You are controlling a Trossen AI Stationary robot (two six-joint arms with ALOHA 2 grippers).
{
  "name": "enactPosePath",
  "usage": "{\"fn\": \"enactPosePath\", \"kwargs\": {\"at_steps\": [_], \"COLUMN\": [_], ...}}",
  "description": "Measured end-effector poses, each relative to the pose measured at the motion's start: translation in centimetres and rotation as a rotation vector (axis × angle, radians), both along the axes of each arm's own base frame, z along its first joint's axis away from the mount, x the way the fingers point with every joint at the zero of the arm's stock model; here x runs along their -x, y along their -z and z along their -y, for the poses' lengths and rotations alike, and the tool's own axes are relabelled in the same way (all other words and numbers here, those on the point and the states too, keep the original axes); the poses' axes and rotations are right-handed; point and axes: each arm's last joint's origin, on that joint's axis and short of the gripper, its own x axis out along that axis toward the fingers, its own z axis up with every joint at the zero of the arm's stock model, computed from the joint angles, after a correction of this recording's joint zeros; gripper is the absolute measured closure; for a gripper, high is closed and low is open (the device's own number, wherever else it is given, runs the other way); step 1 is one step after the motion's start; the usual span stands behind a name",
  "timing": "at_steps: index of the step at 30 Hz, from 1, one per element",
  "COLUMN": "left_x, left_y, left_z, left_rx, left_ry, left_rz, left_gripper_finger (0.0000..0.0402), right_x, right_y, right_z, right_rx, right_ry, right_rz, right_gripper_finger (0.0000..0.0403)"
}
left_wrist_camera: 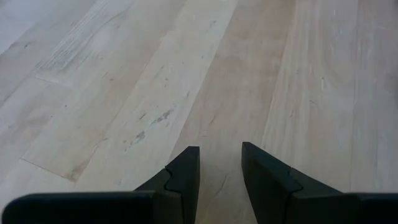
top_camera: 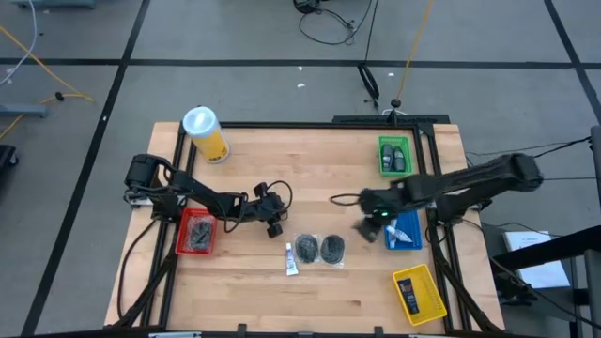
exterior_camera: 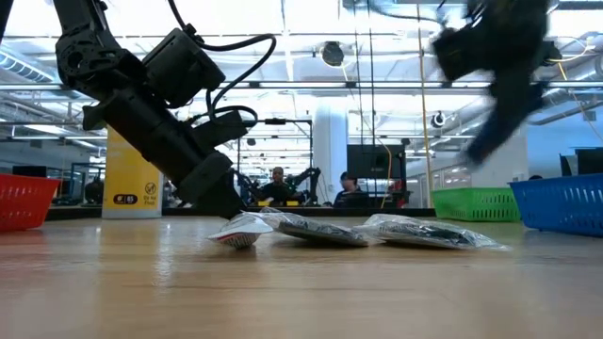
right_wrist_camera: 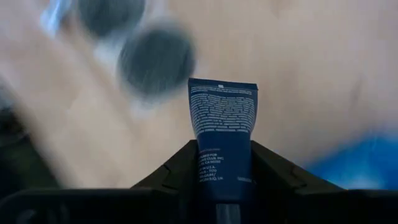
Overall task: Pick & Place Travel size toiletries
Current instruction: Put the shave cream into the yellow bin
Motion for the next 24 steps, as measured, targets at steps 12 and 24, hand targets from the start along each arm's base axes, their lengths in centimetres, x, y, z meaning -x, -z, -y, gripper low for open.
{"fn": "enactPosePath", "kwargs": {"at_steps": [12, 24], "left_x": [0.0, 0.0], "left_y": [0.0, 0.0], "left_z": [0.2, 0.6], "left_rx": [0.004, -0.013], "left_ry": [0.002, 0.032], "left_rz": [0.002, -0.005], "left_gripper_finger": [0.0282, 0.0282], "right_x": [4.7, 3.6], "right_y": [-3.7, 2.7], "right_z": [-4.8, -9.1], "right_rx": [-0.639, -0.631], "right_ry": [0.235, 0.141], "right_rz": [-0.549, -0.852], "right_gripper_finger": [0.0296, 0.0294]}}
